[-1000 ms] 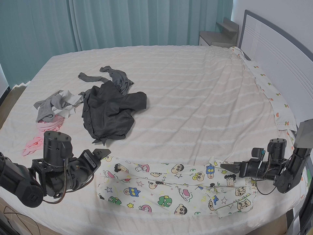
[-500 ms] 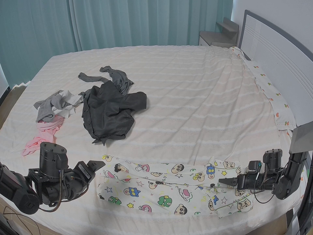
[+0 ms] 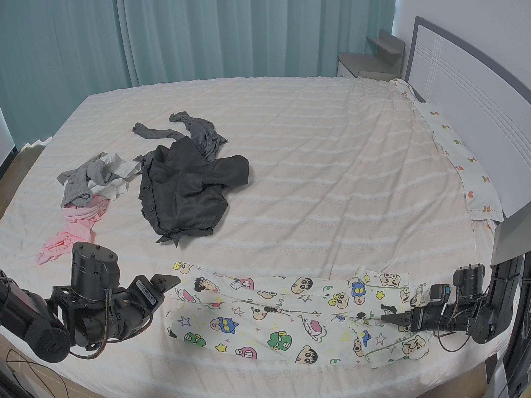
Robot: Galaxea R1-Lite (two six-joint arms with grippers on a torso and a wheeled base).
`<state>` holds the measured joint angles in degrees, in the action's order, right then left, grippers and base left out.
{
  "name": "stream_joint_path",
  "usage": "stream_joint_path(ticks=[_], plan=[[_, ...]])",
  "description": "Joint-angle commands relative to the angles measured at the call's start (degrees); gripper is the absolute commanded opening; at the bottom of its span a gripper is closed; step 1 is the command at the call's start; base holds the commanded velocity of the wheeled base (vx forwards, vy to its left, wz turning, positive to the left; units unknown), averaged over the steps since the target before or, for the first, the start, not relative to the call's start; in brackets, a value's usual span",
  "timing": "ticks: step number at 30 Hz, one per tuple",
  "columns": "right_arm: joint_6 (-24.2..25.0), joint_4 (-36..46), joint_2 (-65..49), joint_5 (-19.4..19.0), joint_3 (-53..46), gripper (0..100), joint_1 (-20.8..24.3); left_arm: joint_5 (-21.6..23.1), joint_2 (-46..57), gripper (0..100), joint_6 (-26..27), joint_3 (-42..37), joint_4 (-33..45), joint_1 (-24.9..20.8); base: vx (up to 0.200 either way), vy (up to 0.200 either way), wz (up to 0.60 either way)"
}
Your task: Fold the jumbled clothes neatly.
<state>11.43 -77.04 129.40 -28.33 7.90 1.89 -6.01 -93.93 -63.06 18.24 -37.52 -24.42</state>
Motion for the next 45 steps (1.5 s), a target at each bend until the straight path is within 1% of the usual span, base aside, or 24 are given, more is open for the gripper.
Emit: stream_joint_path(ticks=[1, 2, 3, 4, 5, 6, 7, 9, 11, 13, 14, 15, 16, 17, 18, 21, 22, 25, 26, 28, 36, 45], plan=[[0.61, -8.47, -1.08, -0.76, -5.79, 100, -0.57, -0.05, -2.4, 100, 2.15, 1.89, -0.01, 0.34, 0.0, 0.0, 0.0], [0.69, -11.29, -1.79, -1.11, -7.81, 100, -0.83, -0.05, -3.28, 100, 4.61, 2.86, 0.34, 1.04, 0.0, 0.0, 0.0], [0.69, -11.29, -1.79, -1.11, -7.81, 100, -0.83, -0.05, -3.28, 100, 4.61, 2.86, 0.34, 1.04, 0.0, 0.0, 0.0], [1.84, -11.64, -4.16, -0.94, -7.9, 100, -1.27, -0.05, -5.65, 100, 11.21, 4.26, 1.14, 3.06, 0.0, 0.0, 0.0], [3.16, -11.37, -5.65, -0.85, -7.9, 100, -1.89, -0.05, -7.06, 100, 14.28, 4.88, 1.66, 3.94, 0.0, 0.0, 0.0], [4.03, -11.11, -6.71, -0.85, -7.9, 100, -2.59, -0.05, -7.94, 100, 16.22, 5.41, 2.1, 4.55, 0.0, 0.0, 0.0], [6.06, -11.02, -8.91, -0.94, -7.9, 100, -4.26, 0.03, -9.78, 100, 20.0, 6.9, 3.25, 5.96, 0.0, 0.0, 0.0], [8.34, -11.11, -11.37, -1.11, -7.9, 100, -6.46, 0.38, -12.86, 100, 24.04, 9.62, 5.71, 7.37, 0.0, 0.0, 0.0], [10.1, -11.02, -13.74, -1.11, -7.9, 100, -8.83, 1.26, -15.5, 100, 26.85, 12.26, 8.08, 7.72, 0.0, 0.0, 0.0], [11.86, -10.85, -15.5, -1.11, -7.9, 100, -11.29, 3.29, -17.34, 100, 30.37, 13.23, 8.69, 8.07, 0.0, 0.0, 0.0], [12.47, -10.85, -16.11, -1.02, -7.9, 100, -12.52, 4.52, -18.22, 100, 33.79, 13.32, 8.78, 8.6, 0.0, 0.0, 0.0], [12.56, -10.85, -16.2, -1.02, -7.9, 100, -12.7, 4.6, -18.4, 100, 34.41, 13.23, 8.78, 8.69, 0.0, 0.0, 0.0], [12.82, -10.93, -16.99, -1.02, -7.9, 100, -14.81, 6.01, -20.07, 100, 41.88, 13.49, 8.43, 10.44, 0.0, 0.0, 0.0], [13.0, -10.85, -17.52, -1.11, -7.9, 100, -15.51, 6.89, -20.59, 100, 45.4, 14.02, 8.34, 11.41, 0.0, 0.0, 0.0], [13.61, -10.85, -18.05, -1.2, -7.9, 100, -15.69, 8.3, -21.21, 100, 47.51, 14.99, 8.52, 11.94, 0.0, 0.0, 0.0], [16.25, -10.85, -18.4, -1.29, -7.9, 100, -15.42, 12.34, -22.7, 100, 48.82, 17.36, 8.87, 11.94, 0.0, 0.0, 0.0], [16.43, -10.85, -18.31, -1.29, -7.9, 100, -15.34, 13.13, -23.67, 100, 49.0, 18.33, 8.96, 11.85, 0.0, 0.0, 0.0], [16.95, -10.85, -18.13, -1.29, -7.9, 100, -14.81, 13.22, -26.39, 100, 50.85, 20.35, 9.66, 11.76, 0.0, 0.0, 0.0], [16.95, -10.76, -18.13, -1.29, -7.9, 100, -14.72, 13.22, -27.98, 100, 53.39, 21.23, 10.45, 12.03, 0.0, 0.0, 0.0], [16.87, -10.85, -18.31, -1.2, -7.9, 100, -14.72, 13.3, -29.29, 100, 55.33, 22.19, 10.89, 12.11, 0.0, 0.0, 0.0], [16.78, -10.76, -18.4, -1.02, -7.9, 100, -14.02, 12.87, -33.51, 100, 55.5, 26.59, 10.63, 11.5, 0.0, 0.0, 0.0], [16.43, -10.67, -18.4, -0.94, -7.9, 100, -13.84, 13.22, -34.83, 100, 54.98, 29.31, 10.45, 10.0, 0.0, 0.0, 0.0]])
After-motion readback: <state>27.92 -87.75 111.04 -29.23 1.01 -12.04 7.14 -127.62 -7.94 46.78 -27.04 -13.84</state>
